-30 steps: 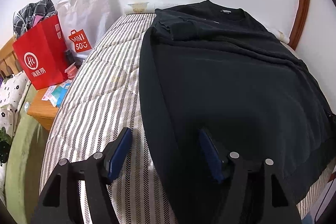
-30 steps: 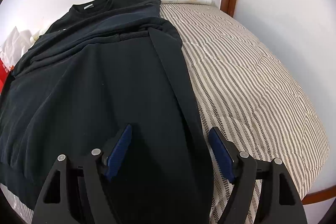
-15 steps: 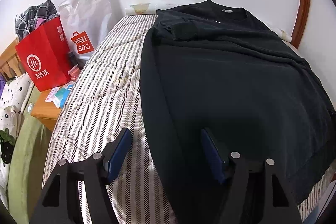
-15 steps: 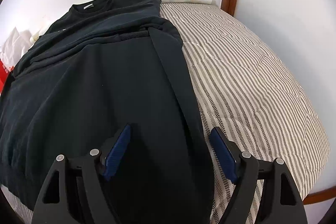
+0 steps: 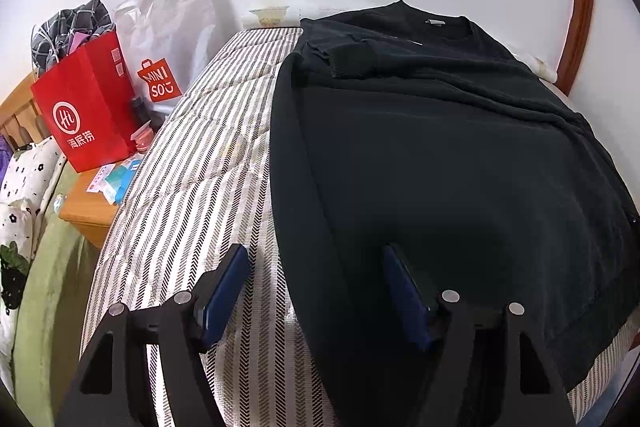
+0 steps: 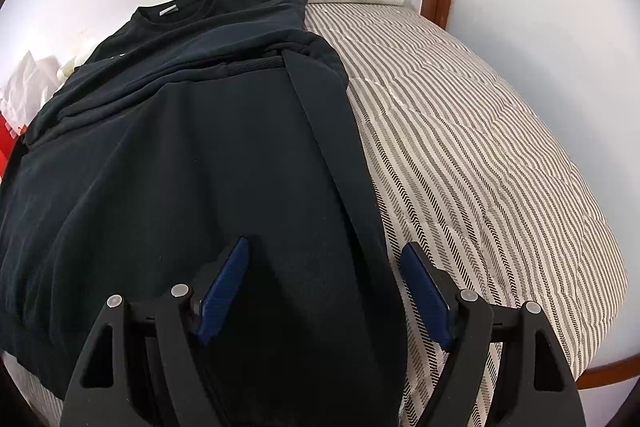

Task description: Fold small clothes

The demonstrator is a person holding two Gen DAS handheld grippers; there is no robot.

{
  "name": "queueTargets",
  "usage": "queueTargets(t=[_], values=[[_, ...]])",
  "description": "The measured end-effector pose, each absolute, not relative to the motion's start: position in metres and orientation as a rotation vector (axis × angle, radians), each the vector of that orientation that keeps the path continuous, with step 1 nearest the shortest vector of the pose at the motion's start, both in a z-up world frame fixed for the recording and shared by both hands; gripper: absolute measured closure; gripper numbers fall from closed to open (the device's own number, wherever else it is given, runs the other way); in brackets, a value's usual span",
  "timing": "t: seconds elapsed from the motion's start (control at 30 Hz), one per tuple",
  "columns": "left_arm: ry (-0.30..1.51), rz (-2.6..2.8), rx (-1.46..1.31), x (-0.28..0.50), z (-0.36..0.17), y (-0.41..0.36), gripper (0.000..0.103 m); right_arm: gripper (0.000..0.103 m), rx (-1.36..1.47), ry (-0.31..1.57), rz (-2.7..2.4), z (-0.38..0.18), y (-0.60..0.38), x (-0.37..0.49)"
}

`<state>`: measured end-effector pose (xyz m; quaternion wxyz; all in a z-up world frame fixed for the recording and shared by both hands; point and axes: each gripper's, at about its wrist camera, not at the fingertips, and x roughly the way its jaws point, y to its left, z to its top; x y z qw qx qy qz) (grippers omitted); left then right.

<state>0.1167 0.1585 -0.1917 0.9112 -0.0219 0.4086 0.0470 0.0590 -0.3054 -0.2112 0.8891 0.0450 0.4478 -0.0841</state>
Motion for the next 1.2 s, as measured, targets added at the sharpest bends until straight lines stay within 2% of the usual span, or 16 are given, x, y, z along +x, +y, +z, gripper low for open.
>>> queueTargets(t=[0.23, 0.37, 0.57, 0.67, 0.73, 0.77, 0.83, 0.9, 0.93, 0.97, 1.0, 1.2], values=[[0.842, 0.074, -0.059, 0.111, -0.19, 0.163, 0.034, 0.026, 0.112, 0.95, -0.155, -0.208, -0.311, 0.043], [0.855, 0.048, -0.078, 0.102, -0.189, 0.167, 0.035, 0.031, 0.083, 0.934, -0.115, -0.207, -0.31, 0.022], [0.882, -0.002, -0.092, 0.081, -0.19, 0.159, 0.035, 0.034, 0.109, 0.904, -0.071, -0.21, -0.313, 0.013], [0.881, 0.02, -0.066, 0.076, -0.191, 0.151, 0.038, 0.037, 0.094, 0.891, -0.062, -0.21, -0.305, 0.02], [0.875, 0.026, -0.064, 0.074, -0.191, 0.145, 0.045, 0.041, 0.085, 0.884, -0.053, -0.21, -0.297, 0.023], [0.876, 0.03, -0.062, 0.073, -0.19, 0.142, 0.052, 0.043, 0.078, 0.878, -0.051, -0.21, -0.292, 0.025], [0.885, 0.037, -0.068, 0.071, -0.189, 0.136, 0.061, 0.053, 0.072, 0.866, -0.048, -0.21, -0.284, 0.026], [0.897, 0.039, -0.059, 0.069, -0.188, 0.13, 0.077, 0.071, 0.069, 0.867, -0.023, -0.208, -0.279, 0.024], [0.902, 0.035, -0.048, 0.067, -0.187, 0.128, 0.082, 0.076, 0.088, 0.87, -0.005, -0.208, -0.279, 0.023], [0.908, 0.044, -0.042, 0.067, -0.186, 0.128, 0.09, 0.088, 0.099, 0.869, 0.008, -0.207, -0.28, 0.022], [0.914, 0.058, -0.038, 0.068, -0.184, 0.129, 0.094, 0.093, 0.109, 0.867, 0.017, -0.207, -0.281, 0.021], [0.87, -0.02, -0.218, 0.051, -0.151, 0.151, 0.095, 0.095, 0.306, 0.793, 0.086, -0.182, -0.317, 0.001]])
